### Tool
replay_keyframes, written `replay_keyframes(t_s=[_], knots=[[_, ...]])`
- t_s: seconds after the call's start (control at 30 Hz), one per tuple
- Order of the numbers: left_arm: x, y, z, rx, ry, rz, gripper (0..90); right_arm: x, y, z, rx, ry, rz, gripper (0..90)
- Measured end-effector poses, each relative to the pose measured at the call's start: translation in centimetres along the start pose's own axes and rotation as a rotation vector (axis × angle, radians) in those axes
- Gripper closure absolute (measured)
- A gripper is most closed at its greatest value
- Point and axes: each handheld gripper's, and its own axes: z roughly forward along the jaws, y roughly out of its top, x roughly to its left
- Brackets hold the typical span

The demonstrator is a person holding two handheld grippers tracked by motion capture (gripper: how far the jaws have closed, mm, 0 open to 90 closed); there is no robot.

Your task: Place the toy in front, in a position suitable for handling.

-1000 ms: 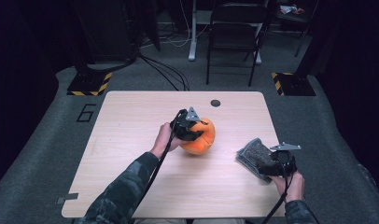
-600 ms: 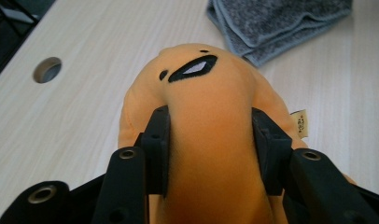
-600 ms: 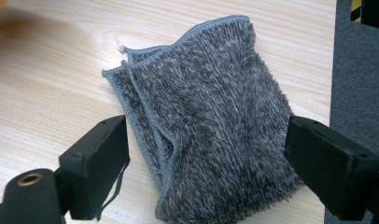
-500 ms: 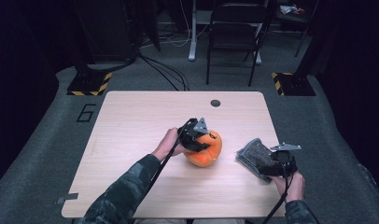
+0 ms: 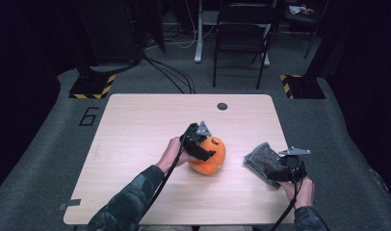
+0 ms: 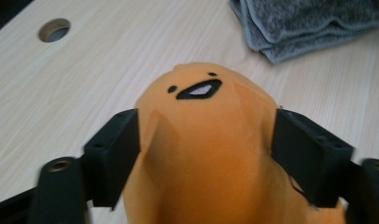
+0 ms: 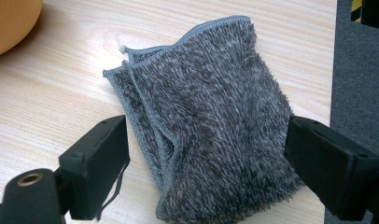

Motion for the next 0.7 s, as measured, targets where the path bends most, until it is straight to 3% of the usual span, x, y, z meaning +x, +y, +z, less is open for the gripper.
replay_keyframes(t_s=[0.1,0.17,0.27,0.33,0.47,0.6,0.7], knots=[[-0.5,0.5,-0.8,-0.001,0.03,-0.057,13.4,0.0,0.0,0.0,0.006,0.001,-0.001,12.9],[-0.7,0.9,-1.1,0.002,0.041,-0.089,6.5,0.1,0.0,0.0,0.009,0.001,-0.002,12.8],[-1.3,1.4,-1.3,0.021,0.109,-0.119,2.0,0.1,0.0,0.0,0.005,0.0,-0.004,12.9],[-1.4,1.6,-1.2,0.036,0.132,-0.166,1.2,0.1,0.0,0.1,0.008,-0.001,-0.008,12.9],[-1.7,2.0,-0.2,0.057,0.139,-0.226,1.5,0.2,0.0,0.2,0.015,-0.001,0.002,12.8],[-2.1,1.8,1.4,0.096,0.14,-0.245,3.9,0.2,0.0,0.2,0.014,-0.001,0.001,12.8],[-2.1,1.1,2.6,0.134,0.156,-0.255,11.2,0.1,-0.1,0.2,0.013,0.001,-0.003,12.8]])
